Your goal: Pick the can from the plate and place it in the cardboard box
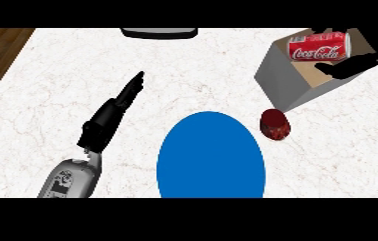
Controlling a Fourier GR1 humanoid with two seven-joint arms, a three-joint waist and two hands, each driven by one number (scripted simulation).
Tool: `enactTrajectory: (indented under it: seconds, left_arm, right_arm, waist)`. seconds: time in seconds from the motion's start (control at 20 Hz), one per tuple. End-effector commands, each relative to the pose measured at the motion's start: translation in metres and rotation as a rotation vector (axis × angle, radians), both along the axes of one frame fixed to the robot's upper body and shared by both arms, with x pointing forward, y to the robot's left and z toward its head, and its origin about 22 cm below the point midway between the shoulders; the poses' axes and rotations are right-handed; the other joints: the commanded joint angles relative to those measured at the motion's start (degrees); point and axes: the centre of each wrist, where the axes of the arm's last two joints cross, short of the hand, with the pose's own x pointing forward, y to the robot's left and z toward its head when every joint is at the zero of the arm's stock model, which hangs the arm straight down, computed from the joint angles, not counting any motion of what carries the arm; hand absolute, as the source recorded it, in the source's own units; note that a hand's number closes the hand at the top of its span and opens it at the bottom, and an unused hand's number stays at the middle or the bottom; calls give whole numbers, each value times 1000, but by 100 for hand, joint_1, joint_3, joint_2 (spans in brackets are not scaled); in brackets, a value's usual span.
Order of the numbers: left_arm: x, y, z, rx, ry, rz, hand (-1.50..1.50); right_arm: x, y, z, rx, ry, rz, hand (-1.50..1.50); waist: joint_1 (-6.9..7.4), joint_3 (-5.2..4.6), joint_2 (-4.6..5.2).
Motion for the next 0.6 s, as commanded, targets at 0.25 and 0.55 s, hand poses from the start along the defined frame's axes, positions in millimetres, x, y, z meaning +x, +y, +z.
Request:
enactTrajectory:
  seconds: [0.25,0.55]
  left_arm:
    - [-2,-10,0,-3,-1,-21,0]
    - [-9,1,2,-9,-16,-14,0]
  right_arm:
    - [26,6,-39,173,113,45,-150]
    - [25,-24,-25,624,34,4,-150]
  waist:
    - [-2,5,-2]
    - [-8,9,-18]
